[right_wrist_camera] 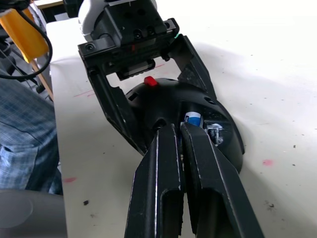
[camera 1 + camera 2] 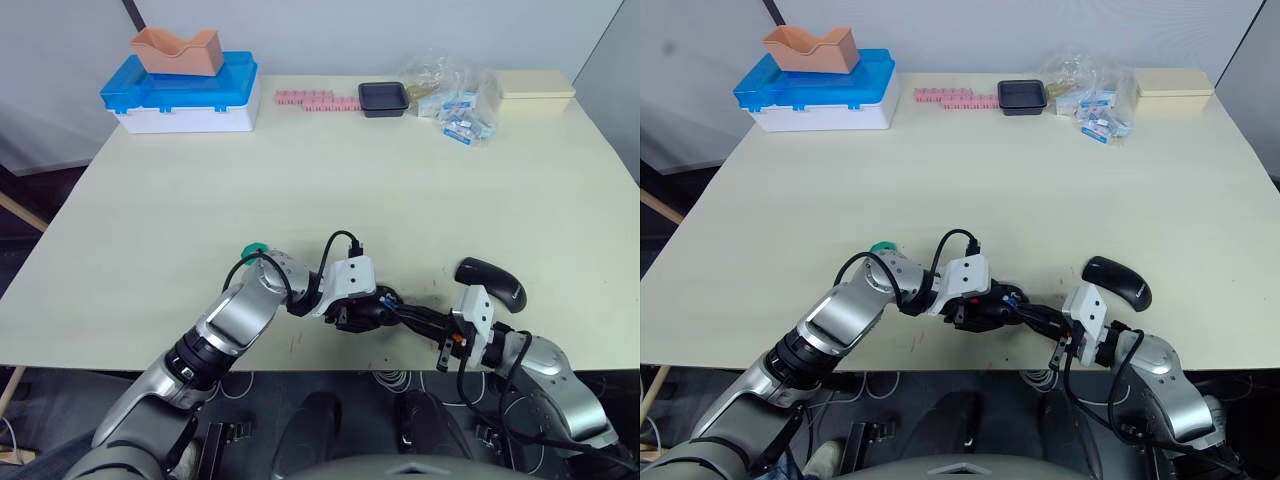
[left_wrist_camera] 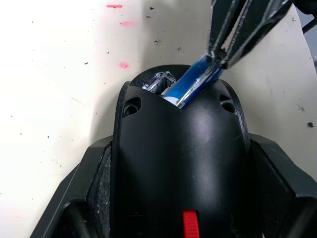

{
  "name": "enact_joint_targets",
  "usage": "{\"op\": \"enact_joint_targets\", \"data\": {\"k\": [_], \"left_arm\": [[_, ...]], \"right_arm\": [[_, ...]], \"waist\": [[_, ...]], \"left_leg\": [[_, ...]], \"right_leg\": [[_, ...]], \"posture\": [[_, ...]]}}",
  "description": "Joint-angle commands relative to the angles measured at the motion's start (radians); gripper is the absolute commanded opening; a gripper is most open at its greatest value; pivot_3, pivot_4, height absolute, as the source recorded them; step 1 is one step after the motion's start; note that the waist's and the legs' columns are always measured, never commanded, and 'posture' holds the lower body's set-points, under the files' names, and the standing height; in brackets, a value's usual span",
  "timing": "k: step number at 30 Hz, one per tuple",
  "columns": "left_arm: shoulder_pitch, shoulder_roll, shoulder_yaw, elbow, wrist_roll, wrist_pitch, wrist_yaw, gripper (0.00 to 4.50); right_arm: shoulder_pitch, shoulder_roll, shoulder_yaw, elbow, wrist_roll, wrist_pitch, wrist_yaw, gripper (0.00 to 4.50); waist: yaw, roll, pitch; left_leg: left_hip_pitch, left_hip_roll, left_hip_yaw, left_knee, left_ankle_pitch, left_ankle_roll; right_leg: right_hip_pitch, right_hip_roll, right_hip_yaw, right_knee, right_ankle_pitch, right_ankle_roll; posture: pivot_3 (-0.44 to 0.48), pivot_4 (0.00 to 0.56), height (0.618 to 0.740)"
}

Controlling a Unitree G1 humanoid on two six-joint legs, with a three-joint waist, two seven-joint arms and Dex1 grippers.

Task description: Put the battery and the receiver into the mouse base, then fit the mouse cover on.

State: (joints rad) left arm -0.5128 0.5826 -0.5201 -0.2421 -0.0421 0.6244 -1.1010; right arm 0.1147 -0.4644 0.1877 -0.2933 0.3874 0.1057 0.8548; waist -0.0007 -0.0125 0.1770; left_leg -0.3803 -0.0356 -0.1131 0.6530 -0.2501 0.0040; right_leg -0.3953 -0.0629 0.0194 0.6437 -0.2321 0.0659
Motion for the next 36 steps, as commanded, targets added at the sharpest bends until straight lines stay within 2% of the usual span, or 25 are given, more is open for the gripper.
{"op": "enact_joint_targets", "data": {"k": [1,36], "left_arm": [[0.009,-0.006,-0.034,0.004,-0.003,0.003,-0.016,2.95],[0.008,-0.014,-0.032,0.009,-0.003,0.006,-0.015,2.95]], "right_arm": [[0.004,0.008,-0.013,-0.021,0.018,-0.018,0.012,0.17],[-0.045,0.059,0.036,0.087,-0.084,-0.015,-0.016,0.17]], "waist": [[0.0,0.0,0.0],[-0.005,0.0,0.0]], "left_leg": [[0.0,0.0,0.0,0.0,0.0,0.0],[0.001,0.0,0.0,0.0,0.0,0.0]], "right_leg": [[0.0,0.0,0.0,0.0,0.0,0.0],[0.0,0.0,0.0,0.0,0.0,0.0]], "posture": [[0.0,0.15,0.74],[0.0,0.15,0.74]]}}
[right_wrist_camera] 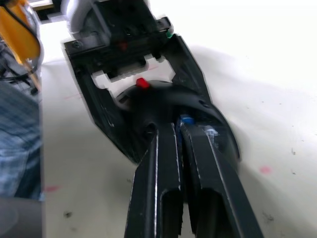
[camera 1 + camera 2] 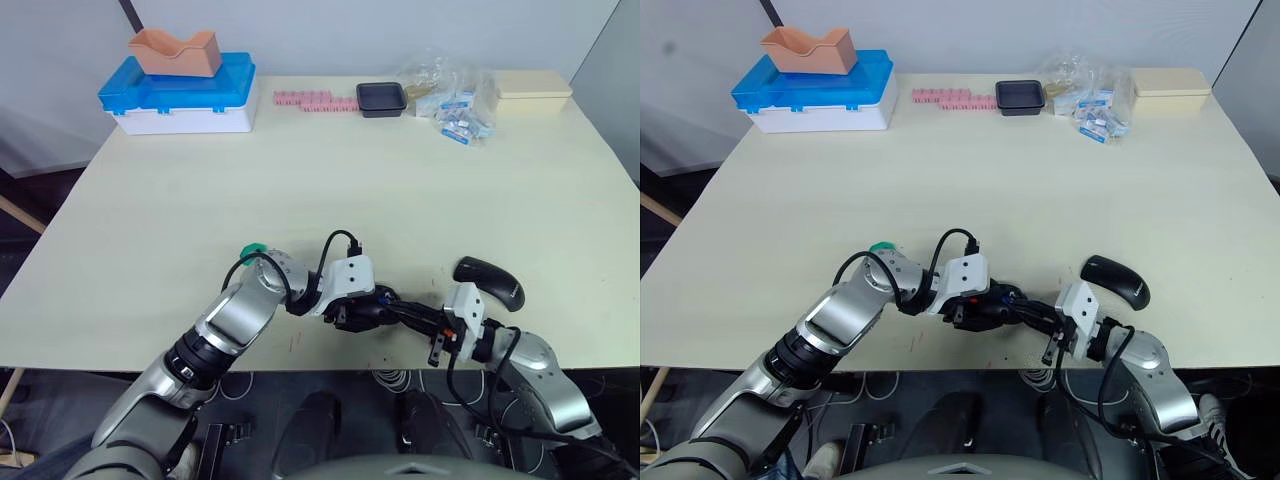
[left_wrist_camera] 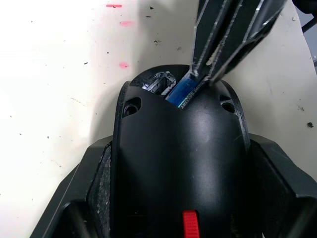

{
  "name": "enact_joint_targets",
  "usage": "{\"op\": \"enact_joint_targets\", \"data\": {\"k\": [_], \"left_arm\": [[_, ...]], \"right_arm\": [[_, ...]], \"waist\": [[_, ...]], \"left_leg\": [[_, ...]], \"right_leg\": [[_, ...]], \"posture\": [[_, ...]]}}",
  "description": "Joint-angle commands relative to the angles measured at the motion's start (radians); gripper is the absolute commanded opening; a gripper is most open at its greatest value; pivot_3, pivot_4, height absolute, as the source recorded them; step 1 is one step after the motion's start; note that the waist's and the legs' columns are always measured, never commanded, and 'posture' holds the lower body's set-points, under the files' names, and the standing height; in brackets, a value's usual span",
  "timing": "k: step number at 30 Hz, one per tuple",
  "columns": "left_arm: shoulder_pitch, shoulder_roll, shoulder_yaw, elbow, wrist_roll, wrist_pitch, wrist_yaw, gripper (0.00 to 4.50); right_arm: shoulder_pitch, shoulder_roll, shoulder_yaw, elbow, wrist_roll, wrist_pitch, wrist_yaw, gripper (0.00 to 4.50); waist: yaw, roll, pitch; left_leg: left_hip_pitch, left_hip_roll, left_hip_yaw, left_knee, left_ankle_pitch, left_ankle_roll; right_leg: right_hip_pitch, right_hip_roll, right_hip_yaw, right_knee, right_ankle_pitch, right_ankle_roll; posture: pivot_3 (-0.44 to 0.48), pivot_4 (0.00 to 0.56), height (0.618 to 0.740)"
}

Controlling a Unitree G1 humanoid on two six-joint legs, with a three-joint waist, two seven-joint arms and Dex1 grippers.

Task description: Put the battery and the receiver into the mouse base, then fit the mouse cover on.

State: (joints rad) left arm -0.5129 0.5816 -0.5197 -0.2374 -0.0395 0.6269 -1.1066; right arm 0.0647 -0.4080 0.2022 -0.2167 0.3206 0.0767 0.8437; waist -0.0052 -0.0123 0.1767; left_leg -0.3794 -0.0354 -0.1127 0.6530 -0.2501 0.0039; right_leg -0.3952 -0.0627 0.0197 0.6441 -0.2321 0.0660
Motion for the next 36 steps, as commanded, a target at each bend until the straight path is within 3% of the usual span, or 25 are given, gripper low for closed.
{"op": "enact_joint_targets", "data": {"k": [1,36], "left_arm": [[0.009,-0.013,-0.031,0.004,-0.006,0.004,-0.009,2.95],[0.013,-0.023,-0.024,0.02,-0.013,0.004,-0.01,2.95]], "right_arm": [[0.005,0.004,0.021,0.009,-0.018,0.014,-0.006,0.17],[-0.035,-0.118,0.144,0.061,-0.105,0.33,-0.022,0.17]], "waist": [[0.0,0.0,0.0],[-0.007,-0.003,-0.029]], "left_leg": [[0.0,0.0,0.0,0.0,0.0,0.0],[0.002,0.0,0.0,0.0,0.0,0.0]], "right_leg": [[0.0,0.0,0.0,0.0,0.0,0.0],[0.002,0.0,0.0,0.0,0.0,0.0]], "posture": [[0.0,0.15,0.74],[0.0,0.15,0.74]]}}
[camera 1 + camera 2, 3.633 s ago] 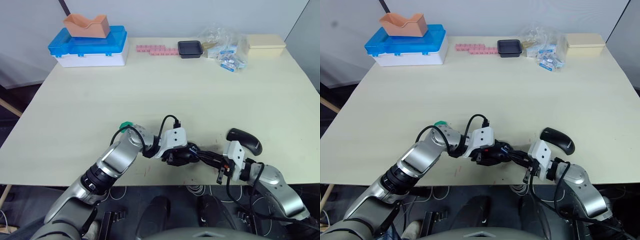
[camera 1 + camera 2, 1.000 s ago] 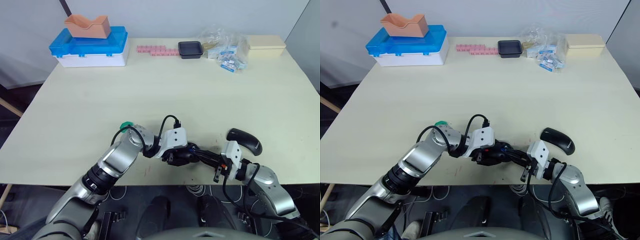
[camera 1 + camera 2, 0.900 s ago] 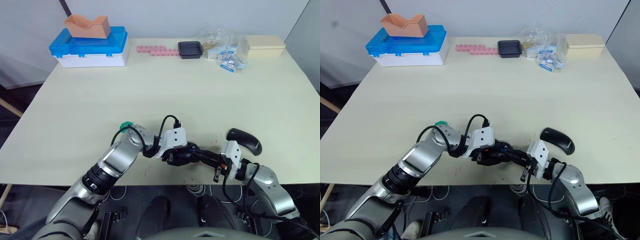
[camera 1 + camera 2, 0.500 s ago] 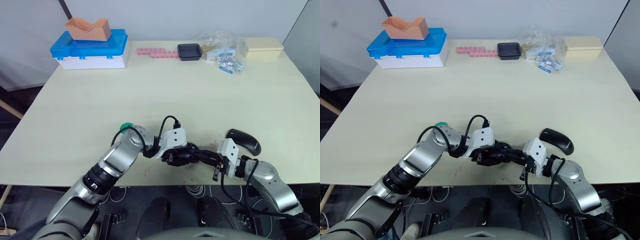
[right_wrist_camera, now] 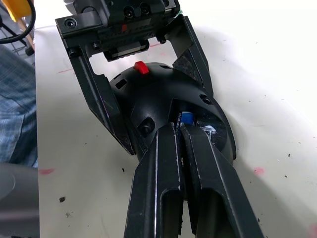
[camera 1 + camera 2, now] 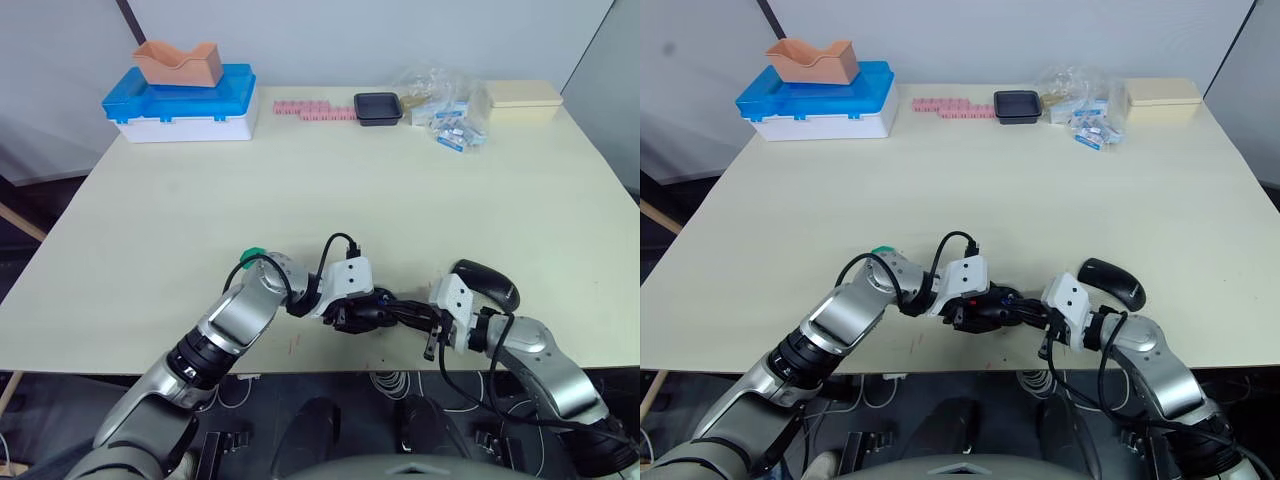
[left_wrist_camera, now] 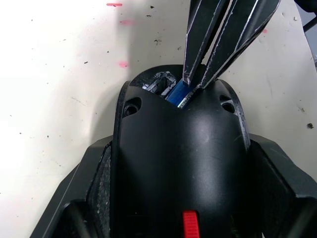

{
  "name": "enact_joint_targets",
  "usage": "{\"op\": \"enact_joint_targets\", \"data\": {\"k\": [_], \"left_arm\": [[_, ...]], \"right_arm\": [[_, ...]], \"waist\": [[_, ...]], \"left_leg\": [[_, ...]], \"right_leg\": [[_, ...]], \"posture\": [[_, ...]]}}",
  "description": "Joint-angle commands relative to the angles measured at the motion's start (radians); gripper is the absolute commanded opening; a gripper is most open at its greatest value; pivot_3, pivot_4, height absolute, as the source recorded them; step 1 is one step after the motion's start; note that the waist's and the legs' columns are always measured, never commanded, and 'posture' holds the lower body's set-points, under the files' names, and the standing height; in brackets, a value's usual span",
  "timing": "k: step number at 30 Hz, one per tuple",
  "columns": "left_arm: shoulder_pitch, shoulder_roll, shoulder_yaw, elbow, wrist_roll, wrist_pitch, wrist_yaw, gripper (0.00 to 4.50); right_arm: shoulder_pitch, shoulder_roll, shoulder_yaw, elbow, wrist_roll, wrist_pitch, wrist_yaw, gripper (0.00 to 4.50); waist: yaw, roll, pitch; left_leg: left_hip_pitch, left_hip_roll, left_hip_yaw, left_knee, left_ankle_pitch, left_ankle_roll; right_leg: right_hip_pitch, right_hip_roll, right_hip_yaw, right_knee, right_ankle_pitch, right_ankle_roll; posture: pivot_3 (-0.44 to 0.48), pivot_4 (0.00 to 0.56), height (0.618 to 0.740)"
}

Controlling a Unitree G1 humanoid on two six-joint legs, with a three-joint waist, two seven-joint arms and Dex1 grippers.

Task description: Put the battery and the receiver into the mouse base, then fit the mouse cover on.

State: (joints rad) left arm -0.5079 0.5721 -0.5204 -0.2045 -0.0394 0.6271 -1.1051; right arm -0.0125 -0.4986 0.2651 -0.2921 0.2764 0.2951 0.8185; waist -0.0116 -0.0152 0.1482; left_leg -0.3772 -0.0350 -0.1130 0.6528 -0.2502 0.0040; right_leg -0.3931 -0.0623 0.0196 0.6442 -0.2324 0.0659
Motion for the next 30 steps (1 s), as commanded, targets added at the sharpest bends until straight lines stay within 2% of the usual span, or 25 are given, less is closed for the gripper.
{"op": "enact_joint_targets", "data": {"k": [1,14,20,30], "left_arm": [[0.01,-0.012,-0.023,-0.015,-0.014,0.003,-0.011,2.95],[0.028,-0.004,-0.004,0.0,-0.022,-0.023,-0.014,2.95],[0.029,-0.004,0.002,0.023,-0.018,-0.055,-0.015,2.95],[0.019,-0.009,-0.002,0.052,-0.011,-0.088,-0.023,2.95]], "right_arm": [[0.04,-0.025,0.084,0.142,-0.066,0.11,0.002,0.17],[0.031,-0.02,0.094,0.161,-0.076,0.104,-0.013,0.17],[0.039,0.007,0.025,0.138,-0.04,0.019,-0.033,0.17],[0.098,0.023,-0.105,0.007,0.075,-0.149,0.016,0.17]], "waist": [[0.0,-0.001,-0.001],[-0.002,-0.002,-0.007],[-0.001,-0.001,-0.007],[0.003,0.006,-0.002]], "left_leg": [[0.0,0.0,0.0,0.0,0.0,0.0],[0.002,0.001,-0.001,-0.002,0.0,0.0],[0.002,0.001,-0.001,-0.002,0.0,0.0],[-0.001,0.0,-0.001,-0.002,0.0,0.0]], "right_leg": [[0.0,0.0,0.0,0.0,0.0,0.0],[0.001,0.001,0.0,-0.001,0.0,-0.001],[0.001,0.001,0.0,-0.001,0.0,-0.001],[0.0,0.0,-0.001,-0.002,0.0,0.0]], "posture": [[0.0,0.15,0.74],[0.0,0.15,0.74],[0.0,0.15,0.74],[0.0,0.15,0.74]]}}
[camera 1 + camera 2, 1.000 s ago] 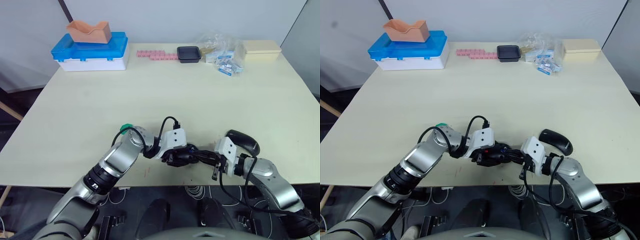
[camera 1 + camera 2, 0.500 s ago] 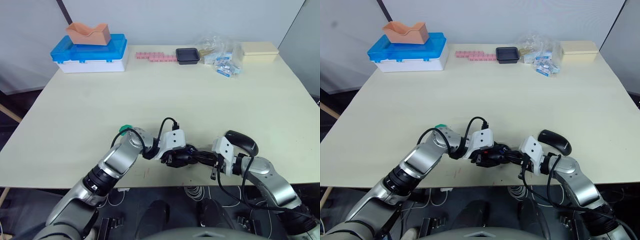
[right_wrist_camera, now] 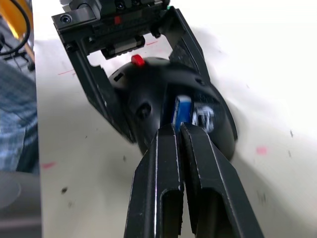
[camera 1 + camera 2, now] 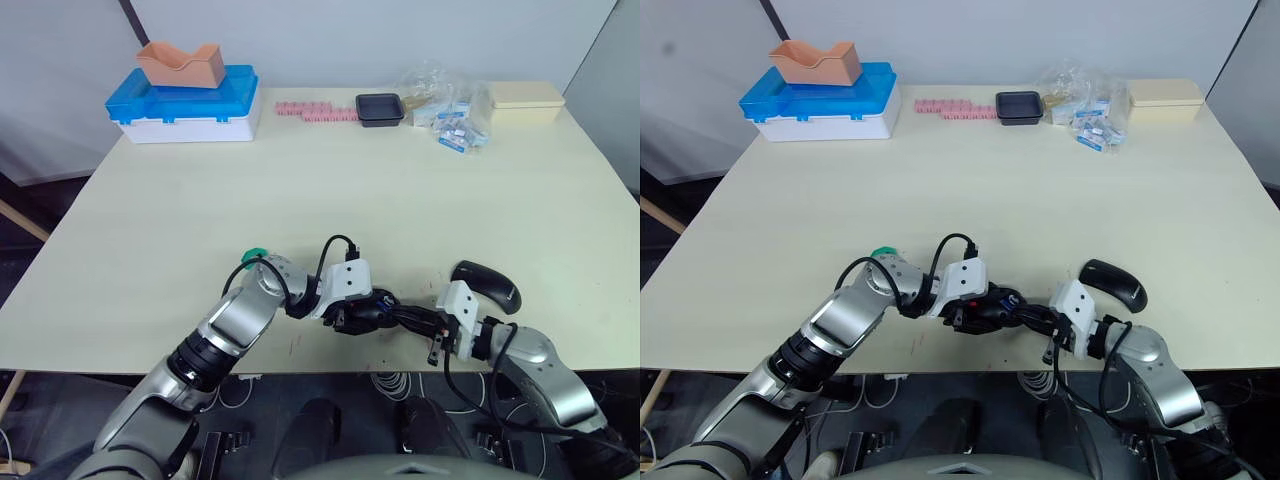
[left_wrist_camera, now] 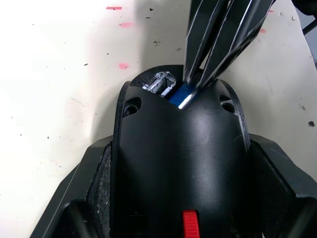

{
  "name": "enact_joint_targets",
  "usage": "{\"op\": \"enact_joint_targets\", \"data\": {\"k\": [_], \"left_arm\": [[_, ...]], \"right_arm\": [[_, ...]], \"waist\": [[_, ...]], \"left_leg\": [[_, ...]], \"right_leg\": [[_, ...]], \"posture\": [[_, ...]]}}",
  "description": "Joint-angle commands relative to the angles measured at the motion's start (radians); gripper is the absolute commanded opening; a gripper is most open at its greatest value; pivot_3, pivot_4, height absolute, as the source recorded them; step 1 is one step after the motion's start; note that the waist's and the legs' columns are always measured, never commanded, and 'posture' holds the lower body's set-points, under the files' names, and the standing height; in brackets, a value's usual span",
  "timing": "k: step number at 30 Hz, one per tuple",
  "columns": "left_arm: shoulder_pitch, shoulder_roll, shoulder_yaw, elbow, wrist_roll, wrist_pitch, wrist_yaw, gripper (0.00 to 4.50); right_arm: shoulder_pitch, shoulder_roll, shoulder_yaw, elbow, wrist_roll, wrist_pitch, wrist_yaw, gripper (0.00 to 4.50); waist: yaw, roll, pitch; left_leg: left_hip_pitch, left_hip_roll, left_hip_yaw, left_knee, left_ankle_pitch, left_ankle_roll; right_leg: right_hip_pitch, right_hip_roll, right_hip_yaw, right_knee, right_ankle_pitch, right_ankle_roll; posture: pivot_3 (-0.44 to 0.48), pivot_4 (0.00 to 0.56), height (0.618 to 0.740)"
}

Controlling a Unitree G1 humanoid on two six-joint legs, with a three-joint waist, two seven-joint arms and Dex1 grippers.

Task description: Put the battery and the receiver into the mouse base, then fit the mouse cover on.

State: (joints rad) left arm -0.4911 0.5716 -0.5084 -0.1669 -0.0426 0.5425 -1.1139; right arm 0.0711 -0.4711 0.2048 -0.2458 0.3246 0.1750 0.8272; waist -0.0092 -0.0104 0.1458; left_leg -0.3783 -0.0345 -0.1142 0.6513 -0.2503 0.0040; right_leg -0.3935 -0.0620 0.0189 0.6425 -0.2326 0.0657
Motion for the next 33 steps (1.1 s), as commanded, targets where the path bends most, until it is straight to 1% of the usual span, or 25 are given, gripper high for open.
{"op": "enact_joint_targets", "data": {"k": [1,7,11,15,16,18,21,22,23,26,27,33], "left_arm": [[0.001,-0.009,-0.014,0.016,-0.007,-0.005,-0.015,2.95],[-0.007,-0.017,-0.012,0.015,-0.007,-0.002,-0.015,2.95],[-0.014,-0.024,-0.014,0.024,-0.003,-0.005,-0.018,2.95],[-0.022,-0.028,-0.015,0.029,-0.001,-0.004,-0.019,2.95],[-0.024,-0.03,-0.015,0.03,0.0,-0.003,-0.019,2.95],[-0.027,-0.031,-0.014,0.032,0.001,-0.003,-0.019,2.95],[-0.029,-0.031,-0.014,0.033,0.002,-0.004,-0.02,2.95],[-0.029,-0.032,-0.014,0.033,0.002,-0.004,-0.02,2.95],[-0.031,-0.032,-0.013,0.033,0.002,-0.004,-0.02,2.95],[-0.034,-0.034,-0.012,0.035,0.0,-0.003,-0.022,2.95],[-0.034,-0.034,-0.011,0.035,0.0,-0.003,-0.022,2.95],[-0.036,-0.037,-0.007,0.032,-0.006,-0.01,-0.028,2.95]], "right_arm": [[0.02,-0.007,-0.054,-0.049,0.03,-0.036,0.008,0.17],[0.094,-0.065,-0.136,-0.107,0.043,-0.058,0.019,0.17],[0.156,-0.094,-0.202,-0.105,0.039,-0.143,0.047,0.17],[0.227,-0.11,-0.277,-0.087,0.115,-0.191,0.12,0.17],[0.242,-0.118,-0.297,-0.08,0.133,-0.197,0.14,0.53],[0.264,-0.123,-0.328,-0.071,0.152,-0.213,0.162,0.95],[0.297,-0.115,-0.365,-0.058,0.161,-0.261,0.181,2.24],[0.311,-0.111,-0.375,-0.055,0.164,-0.276,0.188,2.74],[0.322,-0.107,-0.382,-0.052,0.165,-0.288,0.192,3.0],[0.343,-0.09,-0.391,-0.041,0.164,-0.318,0.194,4.38],[0.346,-0.085,-0.392,-0.039,0.163,-0.323,0.194,4.47],[0.388,-0.036,-0.37,-0.014,0.15,-0.377,0.195,4.47]], "waist": [[0.001,0.001,0.002],[0.006,0.002,0.005],[0.008,0.002,0.007],[0.016,0.003,0.009],[0.018,0.003,0.01],[0.021,0.003,0.01],[0.024,0.003,0.01],[0.023,0.003,0.01],[0.024,0.003,0.01],[0.024,0.003,0.011],[0.024,0.003,0.011],[0.024,0.004,0.011]], "left_leg": [[0.0,0.0,0.0,0.0,0.0,0.0],[-0.001,-0.001,0.0,0.001,0.0,0.0],[-0.002,-0.001,0.0,0.0,0.0,0.0],[-0.002,0.0,0.001,0.001,0.0,0.0],[-0.002,0.0,0.001,0.001,0.0,0.0],[-0.002,0.0,0.001,0.001,0.0,0.0],[-0.002,0.0,0.001,0.001,0.0,0.0],[-0.002,0.0,0.002,0.001,0.0,0.0],[-0.002,0.0,0.002,0.001,0.0,0.0],[-0.002,0.0,0.001,0.001,0.0,0.0],[-0.002,0.0,0.001,0.001,0.0,0.0],[-0.002,0.0,0.002,0.001,0.0,0.0]], "right_leg": [[0.0,0.0,0.0,0.0,0.0,0.0],[-0.001,0.0,0.0,0.0,0.0,0.0],[-0.001,0.0,0.0,0.0,0.0,0.0],[-0.001,-0.001,0.0,0.0,0.0,0.0],[-0.001,-0.001,0.0,0.0,0.0,0.0],[-0.001,-0.001,0.0,0.0,0.0,0.0],[-0.001,-0.001,0.0,0.0,-0.001,-0.001],[-0.001,-0.001,0.0,0.0,-0.001,-0.002],[-0.001,-0.001,0.0,0.0,-0.001,-0.001],[-0.001,-0.001,0.0,0.0,-0.001,-0.002],[-0.001,-0.001,0.0,0.0,-0.001,-0.002],[-0.001,-0.001,0.001,0.0,-0.002,-0.004]], "posture": [[0.0,0.15,0.74],[0.0,0.15,0.74],[0.0,0.15,0.74],[0.0,0.15,0.74],[0.0,0.15,0.74],[0.0,0.15,0.74],[0.0,0.15,0.74],[0.0,0.15,0.74],[0.0,0.15,0.74],[0.0,0.15,0.74],[0.0,0.15,0.74],[0.0,0.15,0.74]]}}
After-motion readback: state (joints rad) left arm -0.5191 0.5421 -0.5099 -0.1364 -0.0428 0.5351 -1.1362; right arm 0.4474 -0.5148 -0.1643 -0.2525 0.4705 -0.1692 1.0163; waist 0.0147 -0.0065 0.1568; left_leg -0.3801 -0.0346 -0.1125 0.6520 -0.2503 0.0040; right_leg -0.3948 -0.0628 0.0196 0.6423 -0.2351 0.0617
